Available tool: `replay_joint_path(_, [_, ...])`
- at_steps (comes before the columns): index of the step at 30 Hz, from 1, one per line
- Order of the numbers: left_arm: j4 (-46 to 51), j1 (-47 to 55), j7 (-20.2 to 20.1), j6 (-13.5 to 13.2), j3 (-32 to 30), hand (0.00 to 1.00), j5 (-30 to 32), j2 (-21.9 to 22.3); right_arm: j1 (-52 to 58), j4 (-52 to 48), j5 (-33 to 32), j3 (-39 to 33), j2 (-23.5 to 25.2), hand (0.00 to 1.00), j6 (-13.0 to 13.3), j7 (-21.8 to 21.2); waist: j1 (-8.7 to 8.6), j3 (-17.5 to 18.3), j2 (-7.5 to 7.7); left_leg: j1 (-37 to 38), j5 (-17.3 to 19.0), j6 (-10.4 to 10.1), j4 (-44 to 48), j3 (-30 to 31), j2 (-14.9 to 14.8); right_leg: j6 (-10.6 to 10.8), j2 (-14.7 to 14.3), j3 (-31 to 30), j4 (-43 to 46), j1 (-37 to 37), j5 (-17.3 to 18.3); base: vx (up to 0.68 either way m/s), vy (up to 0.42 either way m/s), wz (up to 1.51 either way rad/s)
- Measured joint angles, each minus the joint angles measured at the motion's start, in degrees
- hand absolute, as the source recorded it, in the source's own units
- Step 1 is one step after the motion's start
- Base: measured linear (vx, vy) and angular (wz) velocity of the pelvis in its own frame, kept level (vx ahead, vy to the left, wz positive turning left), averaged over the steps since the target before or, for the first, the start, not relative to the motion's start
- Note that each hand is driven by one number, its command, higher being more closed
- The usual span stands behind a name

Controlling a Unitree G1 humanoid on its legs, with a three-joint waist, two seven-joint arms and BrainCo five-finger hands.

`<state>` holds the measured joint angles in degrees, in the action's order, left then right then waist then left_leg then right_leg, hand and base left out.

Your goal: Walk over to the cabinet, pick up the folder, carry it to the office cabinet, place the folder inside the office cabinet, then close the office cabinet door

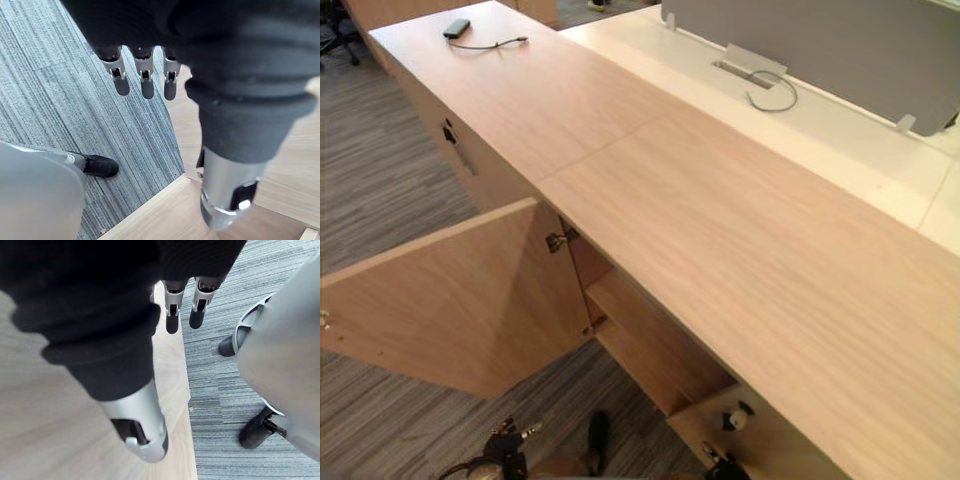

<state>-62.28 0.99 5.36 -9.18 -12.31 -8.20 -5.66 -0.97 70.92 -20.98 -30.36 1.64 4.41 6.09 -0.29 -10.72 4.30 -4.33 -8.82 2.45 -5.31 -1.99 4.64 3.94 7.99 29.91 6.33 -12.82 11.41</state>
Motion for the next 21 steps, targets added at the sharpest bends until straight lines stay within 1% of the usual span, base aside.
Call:
replay_joint_path(1, [0.3, 0.0, 0.0, 0.0, 0.4, 0.00, -0.3, -0.2, 0.0, 0.0, 0.0, -0.2, 0.1, 0.00, 0.1, 0.2, -0.24, -0.1, 0.43, -0.7, 1.5, 0.3, 1.3, -4.8, -0.6, -0.1, 0.5, 1.6, -0.3, 0.1, -0.1, -0.05, -0.010, 0.63])
replay_joint_path(2, [1.3, -0.2, 0.1, 0.0, 0.9, 0.00, -0.3, -0.1, -0.2, 0.0, 0.0, -1.0, -0.2, 0.00, 0.3, 0.5, -0.46, -0.9, 0.65, -3.0, 4.3, 1.0, 6.6, -11.8, -2.5, -0.1, 1.4, 3.3, 0.3, 0.1, -0.1, -0.05, 0.000, 0.72])
replay_joint_path(3, [2.8, 0.3, 0.1, -0.1, 0.6, 0.00, -0.3, -0.3, -0.3, 0.0, 0.1, -1.7, -0.5, 0.00, 0.1, 1.0, -0.42, -1.0, 0.14, -5.1, 5.2, 1.0, 11.9, -16.2, -5.0, 0.0, 1.7, 4.3, 1.6, 0.2, -0.1, -0.04, 0.010, 0.53])
replay_joint_path(4, [3.5, 1.3, 0.1, -0.1, 0.5, 0.00, -0.3, -0.4, -0.2, 0.0, 0.1, -2.2, -0.8, 0.00, -0.1, 1.2, -0.31, -0.9, -0.44, -5.3, 4.6, 1.0, 13.2, -16.5, -5.8, 0.0, 1.6, 4.4, 2.8, 0.2, 0.1, 0.00, 0.031, 0.26])
replay_joint_path(5, [4.5, 2.2, 0.1, -0.2, 0.3, 0.00, -0.3, -0.9, 0.0, 0.0, 0.2, -2.1, -0.9, 0.00, -0.4, 1.3, -0.30, -0.8, -0.60, -5.4, 4.5, 1.5, 13.7, -16.0, -5.8, -0.1, 1.7, 4.3, 5.0, 1.2, 0.2, -0.01, 0.094, 0.29])
replay_joint_path(6, [6.2, 2.8, 0.3, -0.5, -0.1, 0.00, -0.3, -2.3, 0.1, 0.0, 1.4, -2.1, -0.9, 0.00, -0.4, 1.1, -0.29, -0.6, -1.54, -6.1, 3.0, 0.5, 11.9, -13.7, -5.4, -0.7, 1.3, 3.3, 5.1, 3.9, 0.3, -0.05, 0.108, 0.45])
replay_joint_path(7, [6.7, 2.4, 0.4, -0.6, -0.1, 0.00, -0.3, -3.0, -0.2, 0.0, 2.0, -2.3, -0.9, 0.00, -0.4, 1.2, -0.44, -0.3, -1.10, -6.8, 1.4, -0.6, 10.3, -11.8, -4.2, -1.5, 1.9, 2.9, 3.6, 4.8, -0.7, -0.07, 0.136, 0.68])
replay_joint_path(8, [7.4, 1.4, 0.5, -0.8, -0.8, 0.00, -0.3, -3.7, -0.2, 0.1, 2.1, -4.1, -1.1, 0.00, -0.3, 1.2, -0.25, 0.0, 0.51, -8.2, 1.8, -1.7, 11.4, -9.4, -2.7, 0.4, 4.3, 3.0, 2.0, 5.7, -1.3, -0.03, 0.059, 0.33])
replay_joint_path(9, [7.9, 1.4, 0.5, -0.8, -2.1, 0.00, -0.4, -3.6, -1.1, 0.0, 2.2, -4.7, -1.4, 0.00, -0.2, 1.3, 0.31, -0.3, 0.12, -9.3, 5.9, -0.4, 17.0, -10.0, -4.4, 1.0, 4.8, 2.8, 2.2, 6.4, -1.8, 0.08, 0.043, -0.04])
replay_joint_path(10, [7.7, 3.2, 1.2, -0.8, -5.2, 0.00, -0.7, -3.4, -1.7, -1.1, 2.2, -4.5, -2.1, 0.00, 0.6, 1.4, -0.76, -0.7, -0.98, -9.6, 13.3, -2.4, 26.6, -10.4, -9.9, 1.8, 6.0, 2.2, 3.1, 6.7, -2.8, 0.11, 0.014, -0.30])
replay_joint_path(11, [7.8, 3.9, 1.4, -0.8, -5.7, 0.00, -1.1, -3.2, -1.5, -1.7, 2.2, -4.6, -2.7, 0.00, 0.9, 1.5, -1.02, -0.6, -1.55, -8.8, 13.9, -3.5, 26.9, -9.7, -12.1, 2.1, 6.3, 2.2, 3.4, 6.9, -2.9, 0.18, 0.160, -0.13])
replay_joint_path(12, [8.9, 4.3, 2.0, -1.3, -6.0, 0.00, -1.9, -2.6, -1.0, -1.6, 2.1, -4.6, -3.9, 0.00, 0.9, 1.9, -0.88, -0.2, -4.09, -6.4, 13.6, -7.6, 22.4, -5.4, -14.3, 2.7, 6.6, 2.0, 4.2, 7.4, -3.3, 0.12, 0.294, 0.07])
replay_joint_path(13, [9.9, 4.1, 2.4, -1.9, -6.0, 0.00, -3.1, -2.6, -1.2, -1.4, 2.1, -5.3, -4.6, 0.00, 1.0, 2.1, -0.74, -0.4, -4.09, -5.8, 13.1, -7.5, 20.4, -3.9, -12.1, 3.3, 7.7, 1.7, 4.4, 8.2, -4.6, 0.08, 0.333, 0.08])
replay_joint_path(14, [10.5, 4.1, 2.6, -2.1, -5.9, 0.00, -3.6, -2.5, -1.4, -1.3, 2.1, -5.8, -4.6, 0.00, 1.0, 2.1, -0.87, -0.5, -4.24, -5.8, 12.9, -7.3, 20.0, -3.8, -11.6, 3.0, 8.3, 1.7, 4.8, 8.9, -5.6, -0.04, 0.314, 0.06])
replay_joint_path(15, [11.1, 4.4, 2.8, -2.4, -5.8, 0.00, -4.1, -2.3, -1.6, -1.3, 2.1, -6.2, -4.4, 0.00, 1.0, 2.1, -0.66, -0.6, -4.73, -5.5, 12.4, -6.9, 18.9, -3.8, -10.8, 2.9, 9.1, 1.6, 5.1, 9.7, -6.5, -0.08, 0.244, 0.10])
replay_joint_path(16, [11.2, 4.4, 3.1, -2.5, -5.5, 0.00, -4.3, -2.1, -1.7, -1.4, 2.1, -6.4, -3.9, 0.00, 1.0, 2.1, -0.52, -0.3, -4.74, -4.6, 10.6, -6.5, 15.8, -3.9, -9.5, 2.8, 9.7, 1.2, 4.0, 9.8, -8.3, -0.06, 0.212, 0.04])
replay_joint_path(17, [11.1, 4.4, 3.1, -2.5, -5.2, 0.00, -4.3, -2.0, -1.7, -1.6, 2.1, -6.5, -3.7, 0.00, 1.0, 2.1, -0.42, -0.2, -4.74, -3.7, 9.2, -6.6, 13.4, -4.4, -9.1, 3.2, 10.0, 1.0, 3.7, 10.1, -9.3, -0.04, 0.135, -0.03])
replay_joint_path(18, [11.1, 4.6, 3.1, -2.5, -4.6, 0.00, -4.3, -2.1, -2.0, -1.6, 2.1, -6.5, -3.6, 0.00, 1.0, 2.1, -0.33, 0.1, -4.89, -2.1, 6.8, -6.5, 9.0, -5.0, -8.7, 3.5, 10.2, 0.8, 3.8, 10.9, -10.8, -0.04, 0.080, -0.19])
replay_joint_path(19, [11.1, 5.0, 3.0, -2.5, -4.3, 0.00, -4.3, -1.4, -2.0, -1.6, 2.2, -6.5, -3.5, 0.00, 1.0, 2.1, -0.35, 0.6, -5.70, -0.8, 4.3, -6.3, 4.8, -5.4, -8.7, 3.6, 10.1, 0.2, 4.1, 12.3, -11.7, -0.06, 0.084, -0.28])
replay_joint_path(20, [10.9, 5.0, 3.0, -2.5, -4.2, 0.00, -4.2, -0.7, -1.9, -1.6, 2.1, -6.4, -3.3, 0.00, 1.0, 2.1, -0.47, 0.9, -6.17, 0.5, 1.7, -6.1, 0.2, -6.0, -8.4, 3.8, 10.0, -1.1, 4.1, 13.5, -12.0, -0.08, 0.056, -0.29])
replay_joint_path(21, [10.9, 4.7, 3.0, -2.5, -4.1, 0.00, -4.2, -0.2, -1.9, -1.6, 2.1, -6.0, -3.0, 0.00, 0.9, 2.1, -0.51, 0.8, -6.15, 0.2, 1.6, -6.0, -0.1, -6.5, -8.3, 3.8, 10.1, -1.9, 3.9, 13.8, -12.0, -0.11, 0.036, -0.38])
